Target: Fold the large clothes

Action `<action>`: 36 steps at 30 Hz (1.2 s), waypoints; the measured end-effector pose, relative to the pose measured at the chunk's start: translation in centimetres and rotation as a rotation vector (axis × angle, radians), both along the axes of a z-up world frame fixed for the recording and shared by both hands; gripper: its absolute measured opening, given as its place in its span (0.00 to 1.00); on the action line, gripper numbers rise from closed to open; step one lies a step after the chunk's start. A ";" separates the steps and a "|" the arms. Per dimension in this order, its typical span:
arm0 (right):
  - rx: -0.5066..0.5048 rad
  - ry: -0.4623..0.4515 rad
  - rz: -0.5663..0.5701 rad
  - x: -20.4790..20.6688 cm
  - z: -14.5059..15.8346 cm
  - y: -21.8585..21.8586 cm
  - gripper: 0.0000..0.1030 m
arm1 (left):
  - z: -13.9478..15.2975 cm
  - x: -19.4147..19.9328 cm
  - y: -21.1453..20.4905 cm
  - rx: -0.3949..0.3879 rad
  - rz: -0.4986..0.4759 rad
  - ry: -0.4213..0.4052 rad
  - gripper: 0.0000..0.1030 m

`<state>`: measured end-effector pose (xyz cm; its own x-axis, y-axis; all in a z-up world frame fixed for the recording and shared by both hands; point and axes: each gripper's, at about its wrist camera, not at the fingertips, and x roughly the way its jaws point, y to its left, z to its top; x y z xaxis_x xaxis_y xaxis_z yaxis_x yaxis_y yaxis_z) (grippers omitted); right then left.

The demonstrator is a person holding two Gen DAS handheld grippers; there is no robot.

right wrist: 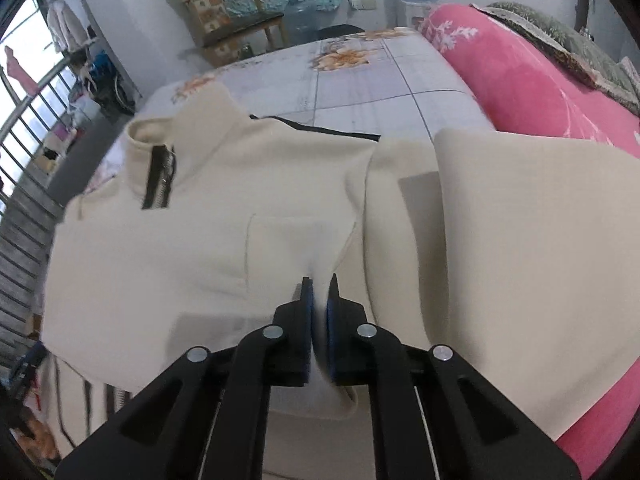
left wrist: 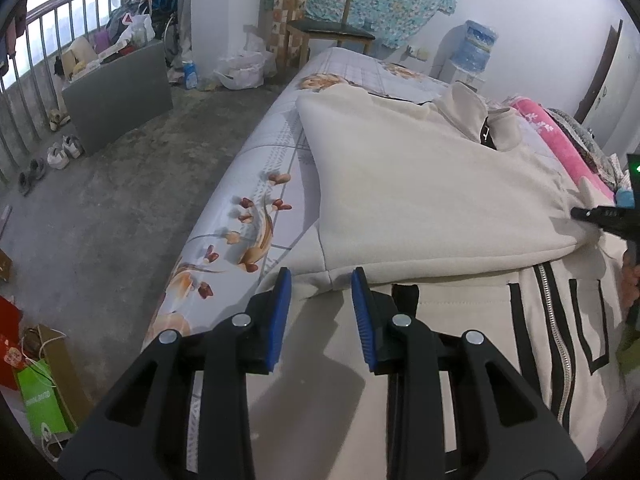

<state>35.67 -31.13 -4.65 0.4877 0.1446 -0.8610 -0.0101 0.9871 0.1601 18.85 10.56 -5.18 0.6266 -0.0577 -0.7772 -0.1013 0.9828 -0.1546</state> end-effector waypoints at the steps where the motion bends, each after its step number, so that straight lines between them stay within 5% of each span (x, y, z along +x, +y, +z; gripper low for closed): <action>1: -0.039 -0.005 -0.018 0.0 0.2 -0.1 0.13 | 0.0 0.1 0.0 -0.006 -0.003 0.000 0.32; 4: -0.143 -0.070 -0.055 -0.7 2.5 -0.2 0.16 | 0.0 0.0 0.0 -0.008 -0.011 -0.002 0.35; 8: -0.154 -0.128 0.072 -1.8 4.0 2.5 0.19 | 0.0 0.0 -0.2 -0.005 -0.017 -0.008 0.38; 12: -0.086 -0.059 0.234 -1.2 1.5 5.9 0.34 | 0.0 0.0 -0.2 -0.011 -0.017 -0.007 0.39; 14: -0.154 -0.009 0.242 -1.1 -0.4 6.8 0.34 | 0.3 0.0 0.0 -0.026 -0.018 0.013 0.39; 18: -0.164 -0.048 0.246 -2.9 1.4 7.1 0.35 | 3.2 -1.6 0.8 -0.015 0.002 0.018 0.48; 23: -0.218 -0.067 0.301 -5.2 1.2 7.9 0.50 | 7.4 -2.8 0.6 0.025 0.009 0.008 0.61; 25: -0.256 -0.042 0.279 -5.1 -0.3 7.7 0.53 | 8.4 -2.2 -0.4 0.024 -0.007 0.003 0.68; 32: -0.179 -0.064 0.200 -8.0 2.9 6.2 0.56 | 8.4 1.7 -5.4 0.042 -0.053 0.010 0.81; 36: -0.146 -0.036 0.169 -10.4 2.6 5.6 0.71 | 5.6 4.9 -9.6 0.090 -0.120 0.032 0.81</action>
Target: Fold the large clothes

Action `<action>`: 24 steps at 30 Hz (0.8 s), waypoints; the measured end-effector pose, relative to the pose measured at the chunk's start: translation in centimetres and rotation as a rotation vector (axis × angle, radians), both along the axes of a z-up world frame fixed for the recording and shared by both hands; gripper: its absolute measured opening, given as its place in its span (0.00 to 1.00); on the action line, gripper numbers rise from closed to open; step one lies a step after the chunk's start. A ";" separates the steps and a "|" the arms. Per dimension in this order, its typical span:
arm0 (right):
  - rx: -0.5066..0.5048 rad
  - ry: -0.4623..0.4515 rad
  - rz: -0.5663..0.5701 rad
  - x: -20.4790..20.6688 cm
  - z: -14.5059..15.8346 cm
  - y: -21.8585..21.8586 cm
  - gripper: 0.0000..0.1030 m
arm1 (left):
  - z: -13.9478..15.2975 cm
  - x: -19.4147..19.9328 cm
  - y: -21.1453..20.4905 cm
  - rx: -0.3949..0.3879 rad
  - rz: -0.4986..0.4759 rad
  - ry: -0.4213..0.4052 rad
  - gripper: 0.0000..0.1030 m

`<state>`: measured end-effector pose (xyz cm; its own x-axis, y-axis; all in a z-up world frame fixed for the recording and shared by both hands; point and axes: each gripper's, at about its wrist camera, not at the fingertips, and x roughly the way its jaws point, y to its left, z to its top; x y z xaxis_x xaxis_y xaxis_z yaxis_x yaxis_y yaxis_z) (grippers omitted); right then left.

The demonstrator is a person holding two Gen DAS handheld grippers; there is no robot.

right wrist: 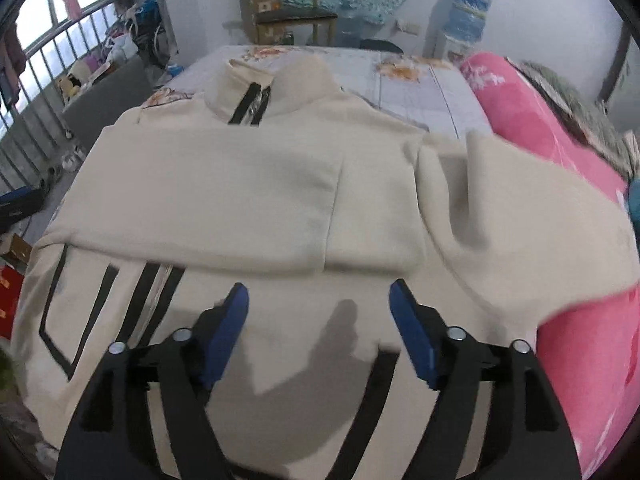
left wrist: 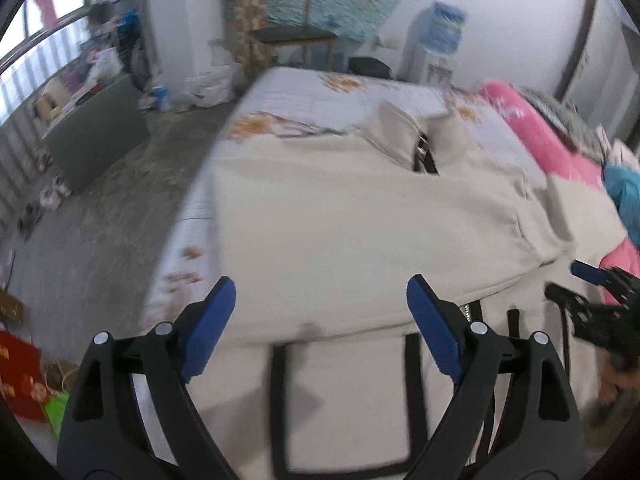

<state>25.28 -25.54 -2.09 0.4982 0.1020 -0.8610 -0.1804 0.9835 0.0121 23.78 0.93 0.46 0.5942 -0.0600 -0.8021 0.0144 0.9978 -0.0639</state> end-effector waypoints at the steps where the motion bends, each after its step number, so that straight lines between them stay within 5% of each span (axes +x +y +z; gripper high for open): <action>1: 0.006 0.011 -0.006 -0.5 -0.4 0.0 0.75 | -1.0 0.8 -1.0 0.008 -0.011 0.009 0.81; 9: -0.053 0.063 -0.026 -1.0 -3.5 0.8 0.93 | -6.5 4.4 -5.4 0.094 -0.086 0.091 0.83; 13: -0.068 0.055 -0.023 -1.2 -3.9 0.9 0.94 | -7.0 4.1 -4.9 0.091 -0.066 0.053 0.92; 16: 0.004 0.090 -0.057 -0.9 -4.2 -0.1 0.94 | -7.2 4.0 -4.6 0.078 -0.073 0.044 0.92; 24: -0.007 0.119 -0.022 -0.7 -4.1 0.0 0.94 | -7.1 3.8 -4.5 0.078 -0.080 0.030 0.93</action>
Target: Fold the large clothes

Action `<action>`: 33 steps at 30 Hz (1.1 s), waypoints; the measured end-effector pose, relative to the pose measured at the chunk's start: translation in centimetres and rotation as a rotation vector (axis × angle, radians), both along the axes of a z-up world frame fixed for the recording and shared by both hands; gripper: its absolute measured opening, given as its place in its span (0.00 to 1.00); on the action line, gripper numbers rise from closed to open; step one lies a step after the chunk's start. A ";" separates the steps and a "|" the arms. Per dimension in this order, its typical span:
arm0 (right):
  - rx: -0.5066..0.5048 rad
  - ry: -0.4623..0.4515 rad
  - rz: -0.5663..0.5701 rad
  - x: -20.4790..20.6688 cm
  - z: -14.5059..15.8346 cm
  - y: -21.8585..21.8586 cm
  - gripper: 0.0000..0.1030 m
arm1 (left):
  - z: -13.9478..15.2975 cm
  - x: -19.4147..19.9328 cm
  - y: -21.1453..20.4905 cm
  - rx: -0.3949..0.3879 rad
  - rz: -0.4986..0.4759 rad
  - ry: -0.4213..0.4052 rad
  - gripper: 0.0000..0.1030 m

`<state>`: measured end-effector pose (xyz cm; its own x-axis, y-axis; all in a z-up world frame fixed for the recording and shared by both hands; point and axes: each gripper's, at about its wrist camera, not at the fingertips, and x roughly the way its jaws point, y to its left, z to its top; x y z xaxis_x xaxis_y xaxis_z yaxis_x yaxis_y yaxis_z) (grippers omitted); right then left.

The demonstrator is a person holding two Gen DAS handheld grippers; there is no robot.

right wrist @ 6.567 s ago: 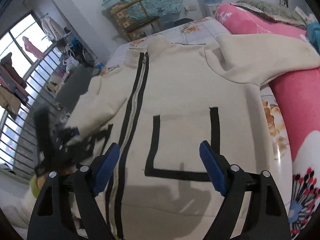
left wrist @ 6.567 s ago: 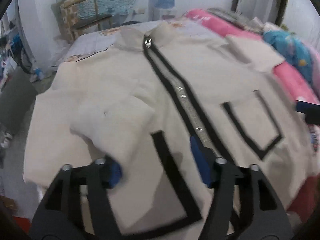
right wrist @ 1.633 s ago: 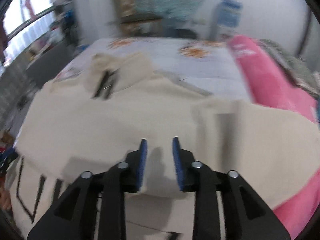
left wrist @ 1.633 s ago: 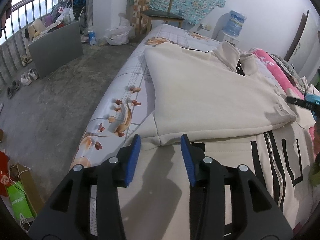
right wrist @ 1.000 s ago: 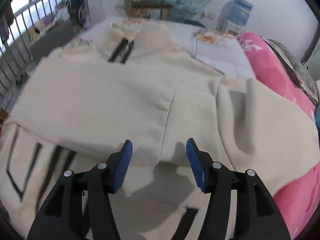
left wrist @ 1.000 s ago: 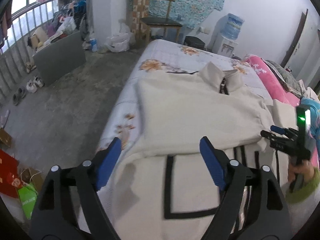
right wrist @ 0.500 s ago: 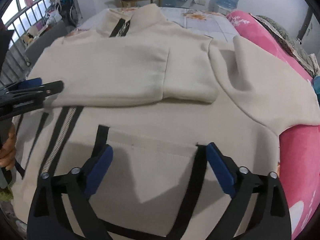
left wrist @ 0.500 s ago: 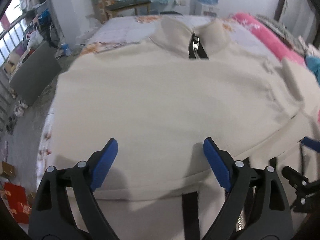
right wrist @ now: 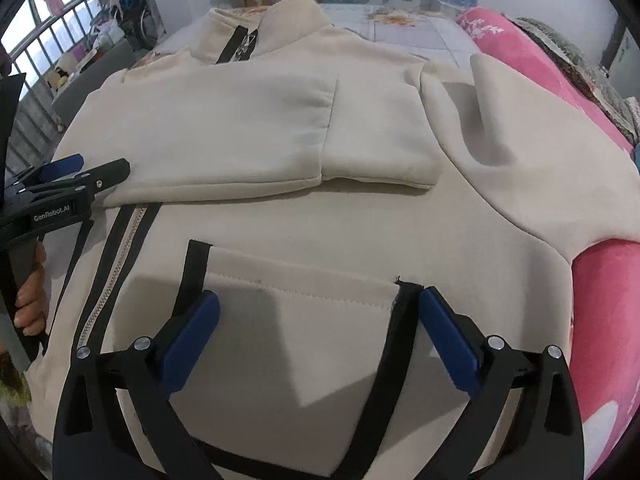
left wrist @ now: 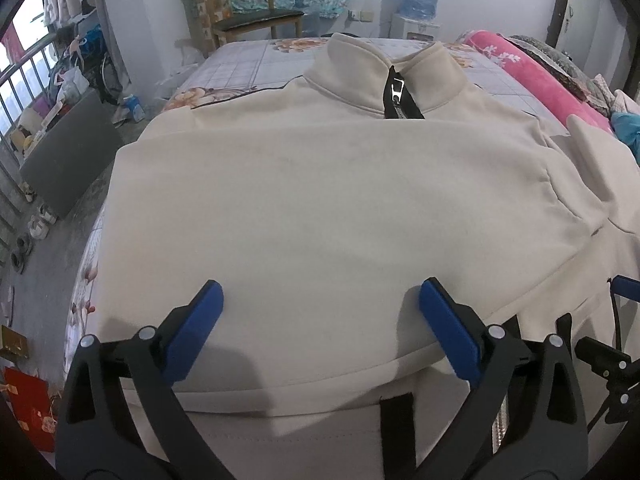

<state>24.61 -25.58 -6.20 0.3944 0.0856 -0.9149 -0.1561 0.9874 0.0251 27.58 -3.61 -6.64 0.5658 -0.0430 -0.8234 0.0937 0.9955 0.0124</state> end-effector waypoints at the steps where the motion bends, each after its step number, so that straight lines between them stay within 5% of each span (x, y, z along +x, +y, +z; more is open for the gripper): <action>1: 0.003 0.024 -0.004 0.2 0.3 -0.2 0.94 | 0.0 0.0 0.0 0.001 0.000 -0.001 0.93; 6: 0.080 -0.096 -0.071 0.0 5.4 -4.6 0.94 | 0.0 -0.3 0.1 -0.001 -0.005 -0.008 0.93; 12: 0.122 -0.200 -0.367 1.8 8.7 -18.8 0.94 | 0.1 -0.3 0.1 -0.003 -0.006 -0.011 0.93; 18: 0.272 -0.195 -0.699 2.7 7.0 -34.0 0.85 | 0.1 -0.4 0.1 -0.004 -0.005 -0.012 0.93; 22: 0.456 -0.193 -0.900 2.3 4.9 -41.7 0.75 | 0.1 -0.4 0.2 -0.005 -0.006 -0.012 0.93; 33: 0.636 -0.216 -1.066 2.6 1.5 -49.2 0.53 | 0.2 -0.3 0.1 -0.012 -0.009 -0.015 0.93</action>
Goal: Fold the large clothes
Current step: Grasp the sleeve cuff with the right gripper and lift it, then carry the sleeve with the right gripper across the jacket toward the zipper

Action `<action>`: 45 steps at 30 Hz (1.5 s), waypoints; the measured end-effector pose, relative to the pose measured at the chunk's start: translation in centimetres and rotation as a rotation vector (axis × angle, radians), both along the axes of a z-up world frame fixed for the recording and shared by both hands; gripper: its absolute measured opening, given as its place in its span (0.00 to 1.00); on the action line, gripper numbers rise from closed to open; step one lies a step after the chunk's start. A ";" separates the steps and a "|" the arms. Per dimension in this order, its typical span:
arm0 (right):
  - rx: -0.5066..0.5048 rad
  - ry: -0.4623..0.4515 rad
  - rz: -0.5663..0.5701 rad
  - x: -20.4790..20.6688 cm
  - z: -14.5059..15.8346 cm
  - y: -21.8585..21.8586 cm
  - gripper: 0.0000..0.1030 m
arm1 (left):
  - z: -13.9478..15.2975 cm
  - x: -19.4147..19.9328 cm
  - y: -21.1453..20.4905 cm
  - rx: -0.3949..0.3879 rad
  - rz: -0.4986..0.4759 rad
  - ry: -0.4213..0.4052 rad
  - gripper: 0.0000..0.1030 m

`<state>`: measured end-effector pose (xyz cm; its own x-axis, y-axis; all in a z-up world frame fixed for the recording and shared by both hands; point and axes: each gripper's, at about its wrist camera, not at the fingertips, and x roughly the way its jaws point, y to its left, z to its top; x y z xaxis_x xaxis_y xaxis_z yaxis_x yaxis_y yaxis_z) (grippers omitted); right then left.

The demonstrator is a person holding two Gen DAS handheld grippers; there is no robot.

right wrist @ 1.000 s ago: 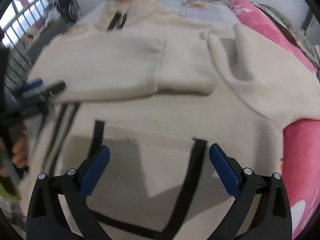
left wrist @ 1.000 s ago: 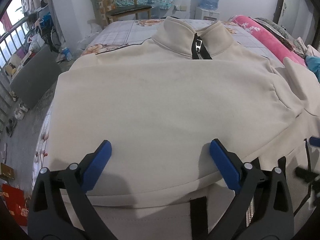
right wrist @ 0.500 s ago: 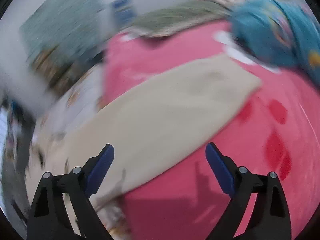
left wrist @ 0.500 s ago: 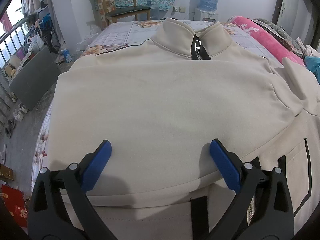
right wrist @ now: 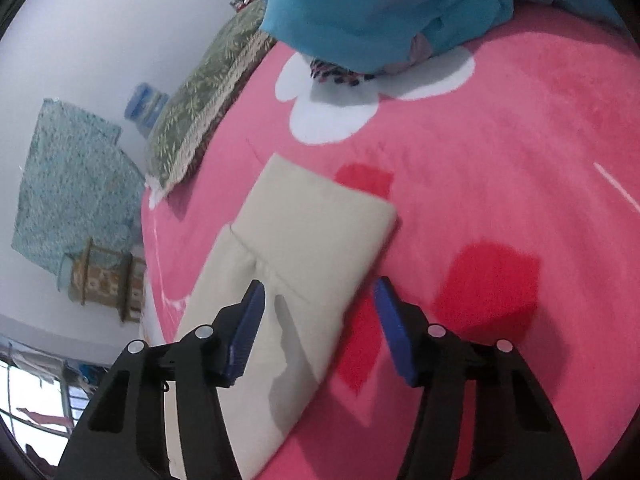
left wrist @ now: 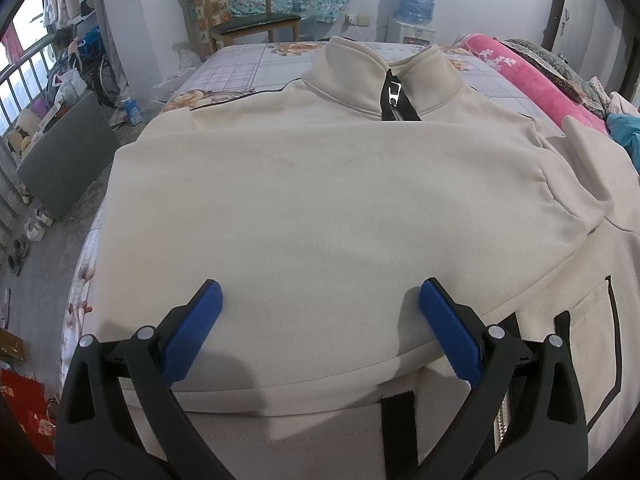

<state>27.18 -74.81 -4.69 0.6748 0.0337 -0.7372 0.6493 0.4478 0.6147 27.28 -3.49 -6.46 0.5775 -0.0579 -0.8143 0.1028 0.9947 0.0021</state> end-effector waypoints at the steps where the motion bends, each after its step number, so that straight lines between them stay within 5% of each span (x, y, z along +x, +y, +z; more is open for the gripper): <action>1: -0.005 -0.004 -0.005 0.2 -0.1 -0.2 0.51 | 0.0 0.0 0.0 0.001 0.000 0.000 0.93; 6: -0.025 0.019 -0.027 0.6 -0.5 -0.8 0.41 | 0.0 0.0 0.0 0.000 0.000 0.000 0.93; 12: -0.161 0.089 -0.005 1.1 0.8 -0.1 0.10 | 0.0 0.0 0.0 0.001 0.003 -0.001 0.93; 23: -0.356 -0.108 0.094 -0.9 12.3 6.1 0.08 | 0.0 0.0 0.0 0.000 0.002 -0.001 0.93; 33: -0.437 -0.334 0.258 -1.4 22.4 16.4 0.08 | 0.0 0.0 0.1 0.000 0.002 -0.001 0.93; 45: -0.380 -0.504 0.409 -1.0 26.1 26.5 0.08 | 0.0 0.0 0.1 -0.001 0.002 -0.001 0.93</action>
<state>26.20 -48.36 21.43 0.9221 0.1591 -0.3527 0.0662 0.8333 0.5489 27.25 -3.39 -6.47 0.5784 -0.0578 -0.8137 0.1010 0.9949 0.0012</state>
